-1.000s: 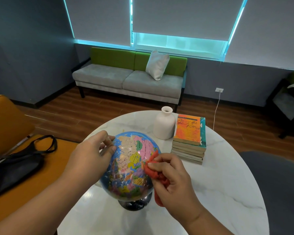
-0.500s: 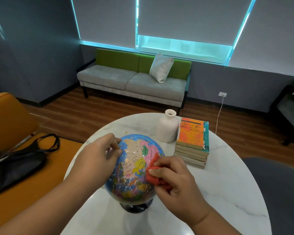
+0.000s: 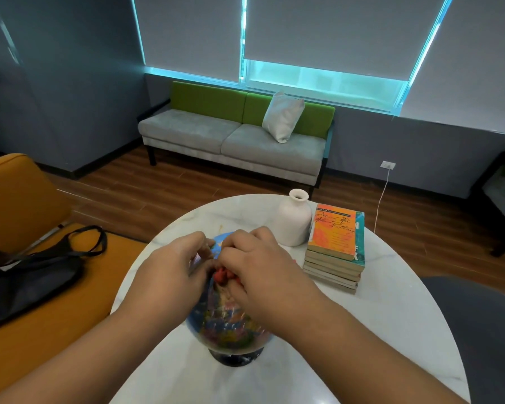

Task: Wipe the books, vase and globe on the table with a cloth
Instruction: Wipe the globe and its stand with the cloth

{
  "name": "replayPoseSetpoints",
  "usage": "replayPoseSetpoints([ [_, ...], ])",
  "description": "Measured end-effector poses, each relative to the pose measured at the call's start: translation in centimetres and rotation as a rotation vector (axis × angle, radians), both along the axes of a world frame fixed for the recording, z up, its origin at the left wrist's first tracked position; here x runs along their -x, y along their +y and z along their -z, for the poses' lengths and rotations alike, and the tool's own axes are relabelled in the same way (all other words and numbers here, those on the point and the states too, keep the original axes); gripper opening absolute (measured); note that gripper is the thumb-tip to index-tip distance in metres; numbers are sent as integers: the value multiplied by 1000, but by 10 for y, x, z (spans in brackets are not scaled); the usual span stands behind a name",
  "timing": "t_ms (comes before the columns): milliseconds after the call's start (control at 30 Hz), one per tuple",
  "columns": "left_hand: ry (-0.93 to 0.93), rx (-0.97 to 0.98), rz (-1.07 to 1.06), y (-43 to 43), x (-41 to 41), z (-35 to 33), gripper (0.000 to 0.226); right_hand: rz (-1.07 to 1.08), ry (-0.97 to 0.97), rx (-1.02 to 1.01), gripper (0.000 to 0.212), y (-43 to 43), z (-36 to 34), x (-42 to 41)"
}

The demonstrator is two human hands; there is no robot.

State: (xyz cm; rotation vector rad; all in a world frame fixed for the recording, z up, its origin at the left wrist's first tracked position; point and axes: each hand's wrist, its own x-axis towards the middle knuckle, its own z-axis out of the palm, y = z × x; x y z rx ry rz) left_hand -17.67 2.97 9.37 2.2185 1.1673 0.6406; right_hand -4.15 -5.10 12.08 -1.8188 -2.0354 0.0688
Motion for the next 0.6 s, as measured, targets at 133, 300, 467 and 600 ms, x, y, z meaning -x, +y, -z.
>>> replayPoseSetpoints([
  [133, -18, 58, -26, 3, 2, 0, 12, -33, 38, 30, 21, -5, 3, -7],
  [300, -39, 110, -42, 10, 2, 0, 18, 3, 226, 23, 28, -33, 31, -35],
  [467, 5, 59, -38, 7, 0, 0, 16, 51, 276, -4, 28, -43, 38, -38],
  [600, 23, 26, -23, 2, 1, -1, 16, 56, 184, -19, 19, -19, 18, -23],
])
